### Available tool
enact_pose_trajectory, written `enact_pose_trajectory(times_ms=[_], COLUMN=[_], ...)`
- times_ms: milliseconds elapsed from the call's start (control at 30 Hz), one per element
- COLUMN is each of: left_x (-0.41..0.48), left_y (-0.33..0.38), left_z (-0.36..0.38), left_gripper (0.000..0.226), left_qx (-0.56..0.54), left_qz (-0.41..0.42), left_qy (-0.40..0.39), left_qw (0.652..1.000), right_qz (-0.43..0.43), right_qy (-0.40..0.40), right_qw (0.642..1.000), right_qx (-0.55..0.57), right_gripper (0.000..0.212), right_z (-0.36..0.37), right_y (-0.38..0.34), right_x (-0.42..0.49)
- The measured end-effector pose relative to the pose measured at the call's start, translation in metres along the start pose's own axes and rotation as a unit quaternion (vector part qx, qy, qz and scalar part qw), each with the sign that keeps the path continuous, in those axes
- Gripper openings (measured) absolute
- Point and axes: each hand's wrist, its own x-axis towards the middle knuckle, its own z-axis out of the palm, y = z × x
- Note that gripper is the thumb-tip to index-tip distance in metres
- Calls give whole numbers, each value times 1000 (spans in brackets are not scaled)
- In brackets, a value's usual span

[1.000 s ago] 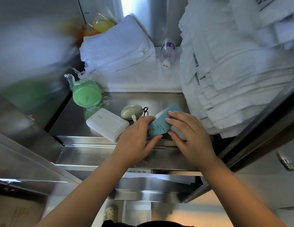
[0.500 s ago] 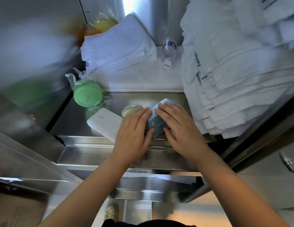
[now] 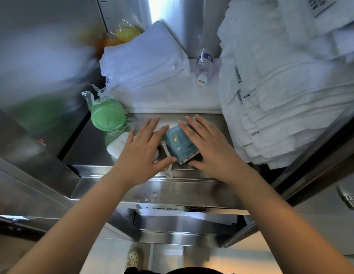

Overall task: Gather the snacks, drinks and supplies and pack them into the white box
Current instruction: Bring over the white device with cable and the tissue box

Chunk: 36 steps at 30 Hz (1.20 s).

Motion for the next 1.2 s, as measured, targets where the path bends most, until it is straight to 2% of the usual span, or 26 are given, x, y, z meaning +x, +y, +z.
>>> enact_pose_trajectory(times_ms=[133, 267, 367, 433, 567, 733, 833, 967, 1200], left_x=[1, 0, -3, -3, 4, 13, 15, 20, 33], left_y=[-28, -43, -52, -59, -64, -58, -56, -58, -58], left_z=[-8, -7, -8, -11, -15, -9, -4, -1, 0], left_gripper=[111, 122, 126, 121, 108, 105, 97, 98, 86], left_qx=[17, 55, 29, 18, 73, 41, 31, 32, 0], left_qz=[26, 93, 102, 122, 174, 120, 127, 144, 149], left_qy=[-132, -158, -170, -171, -167, -174, -153, -144, -167], left_qw=[991, 982, 980, 977, 968, 977, 979, 978, 975], right_qz=[12, 19, 24, 34, 42, 50, 83, 129, 178], right_qy=[14, 20, 25, 30, 41, 53, 54, 29, 13], right_qw=[1000, 999, 999, 999, 998, 996, 994, 990, 983], right_qx=[-16, -17, -18, -24, -37, -51, -44, -40, -41], right_gripper=[95, 89, 87, 87, 88, 86, 85, 90, 91], right_z=[1, 0, 0, -1, -3, -5, -6, -11, -16], right_y=[-3, -5, -5, -5, -5, -6, -9, -10, -17], right_x=[3, 5, 5, 6, 9, 13, 14, 18, 21])
